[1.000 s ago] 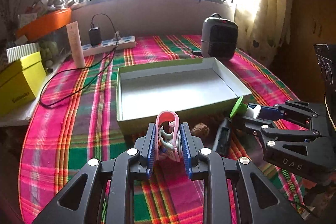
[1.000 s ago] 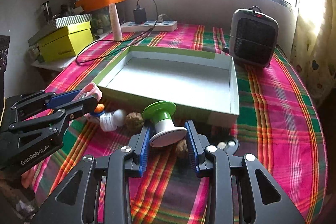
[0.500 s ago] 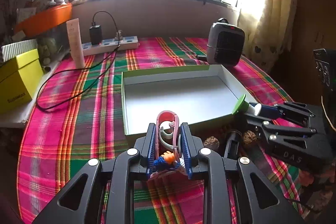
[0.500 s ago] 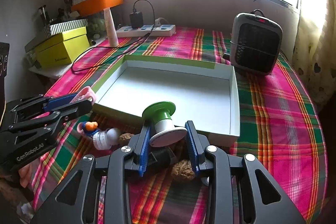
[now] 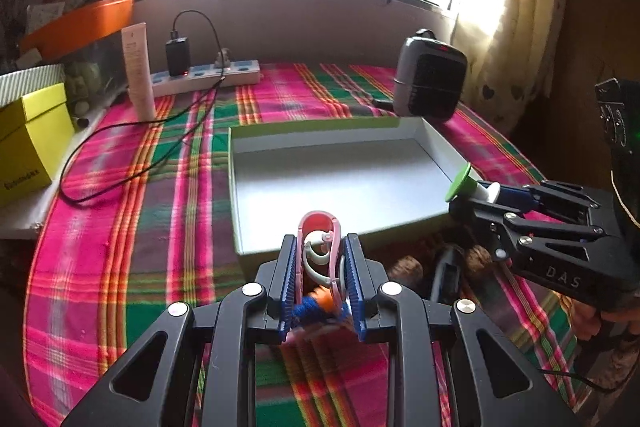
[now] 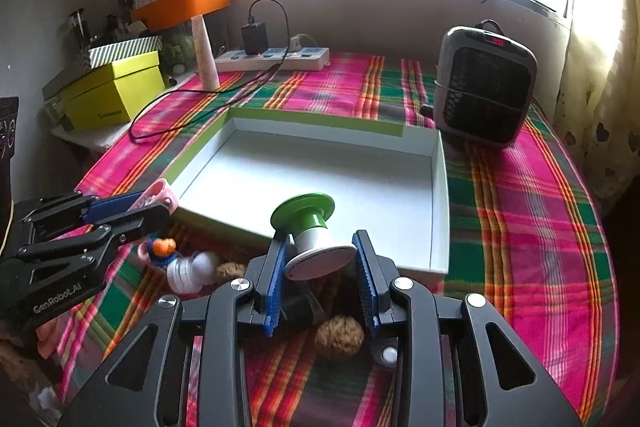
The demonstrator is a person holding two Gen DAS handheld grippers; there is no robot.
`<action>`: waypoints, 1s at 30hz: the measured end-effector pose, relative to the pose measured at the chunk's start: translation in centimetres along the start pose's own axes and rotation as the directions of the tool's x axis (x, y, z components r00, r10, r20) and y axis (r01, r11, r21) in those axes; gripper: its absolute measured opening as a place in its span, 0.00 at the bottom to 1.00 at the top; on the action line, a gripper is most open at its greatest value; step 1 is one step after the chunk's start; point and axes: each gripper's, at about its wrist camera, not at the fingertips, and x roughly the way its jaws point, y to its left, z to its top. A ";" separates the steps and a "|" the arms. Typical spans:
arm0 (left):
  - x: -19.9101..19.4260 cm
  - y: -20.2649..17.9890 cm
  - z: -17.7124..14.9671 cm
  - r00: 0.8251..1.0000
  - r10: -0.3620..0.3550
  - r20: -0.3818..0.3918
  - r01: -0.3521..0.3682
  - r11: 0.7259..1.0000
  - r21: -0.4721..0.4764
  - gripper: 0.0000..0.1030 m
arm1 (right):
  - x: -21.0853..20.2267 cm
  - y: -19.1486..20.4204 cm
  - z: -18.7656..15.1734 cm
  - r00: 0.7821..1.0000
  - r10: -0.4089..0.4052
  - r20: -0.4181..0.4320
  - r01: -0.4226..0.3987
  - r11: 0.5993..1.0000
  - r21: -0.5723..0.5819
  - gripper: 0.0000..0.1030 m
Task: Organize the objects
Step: 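Carry the pink clip and green spool with both tools over the white tray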
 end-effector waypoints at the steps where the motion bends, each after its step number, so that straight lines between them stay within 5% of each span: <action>1: 0.1 0.1 0.3 1.000 0.004 0.005 -0.004 1.000 0.000 0.21 | 0.2 0.0 0.3 1.000 0.001 0.001 -0.001 1.000 -0.004 0.33; 30: 10.2 3.0 7.4 0.991 0.069 -0.115 -0.069 0.998 0.006 0.21 | 10.3 -0.3 7.1 0.988 -0.009 -0.151 0.008 1.000 -0.007 0.33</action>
